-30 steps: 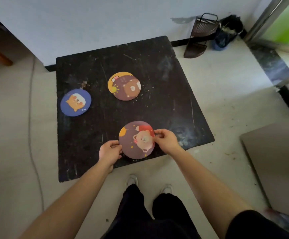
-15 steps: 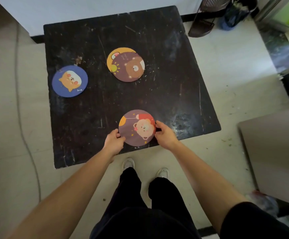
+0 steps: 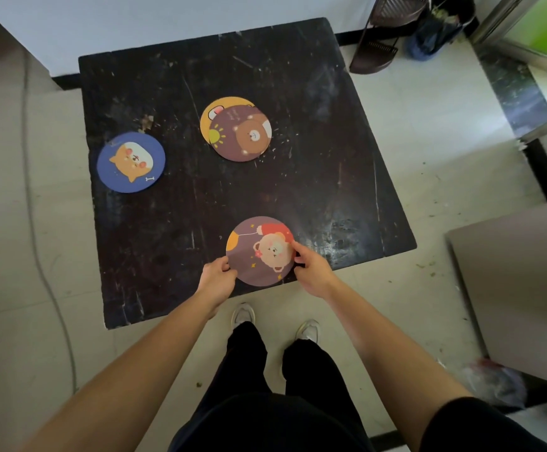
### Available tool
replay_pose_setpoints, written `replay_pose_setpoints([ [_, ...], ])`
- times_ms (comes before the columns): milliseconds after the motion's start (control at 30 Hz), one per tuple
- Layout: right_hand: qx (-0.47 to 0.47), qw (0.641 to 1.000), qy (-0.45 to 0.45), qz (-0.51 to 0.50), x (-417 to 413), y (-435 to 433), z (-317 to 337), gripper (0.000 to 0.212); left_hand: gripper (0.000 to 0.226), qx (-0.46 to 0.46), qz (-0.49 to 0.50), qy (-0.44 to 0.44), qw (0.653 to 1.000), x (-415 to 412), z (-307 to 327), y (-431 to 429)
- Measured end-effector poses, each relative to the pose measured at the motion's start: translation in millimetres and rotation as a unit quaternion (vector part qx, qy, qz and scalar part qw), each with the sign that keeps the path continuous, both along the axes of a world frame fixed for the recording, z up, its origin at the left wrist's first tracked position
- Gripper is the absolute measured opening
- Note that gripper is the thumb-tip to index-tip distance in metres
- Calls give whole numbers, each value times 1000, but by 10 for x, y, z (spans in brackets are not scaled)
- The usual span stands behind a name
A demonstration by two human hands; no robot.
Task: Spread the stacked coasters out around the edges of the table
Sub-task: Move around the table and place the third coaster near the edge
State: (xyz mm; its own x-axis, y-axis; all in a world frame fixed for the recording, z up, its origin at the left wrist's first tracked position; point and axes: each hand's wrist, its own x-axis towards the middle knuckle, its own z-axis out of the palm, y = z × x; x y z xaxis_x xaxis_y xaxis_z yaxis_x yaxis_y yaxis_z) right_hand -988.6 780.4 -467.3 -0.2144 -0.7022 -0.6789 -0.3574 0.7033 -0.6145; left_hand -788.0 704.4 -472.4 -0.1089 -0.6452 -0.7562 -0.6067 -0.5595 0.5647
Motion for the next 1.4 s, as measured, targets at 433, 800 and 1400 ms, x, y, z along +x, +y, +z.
replay_pose_setpoints([
  [433, -170, 907, 384, 28, -684, -832, 1526, 65, 57, -461, -255, -203, 825, -286, 1445, -1234],
  [800, -217, 844, 490, -9, -1897, -759, 1849, 72, 60, -534, -262, -156, 789, -1561, 1892, -1360],
  [1400, -250, 884, 384, 91, -5229, -678, 1708, 67, 61, -464, -223, -203, 833, -4796, 1918, -734],
])
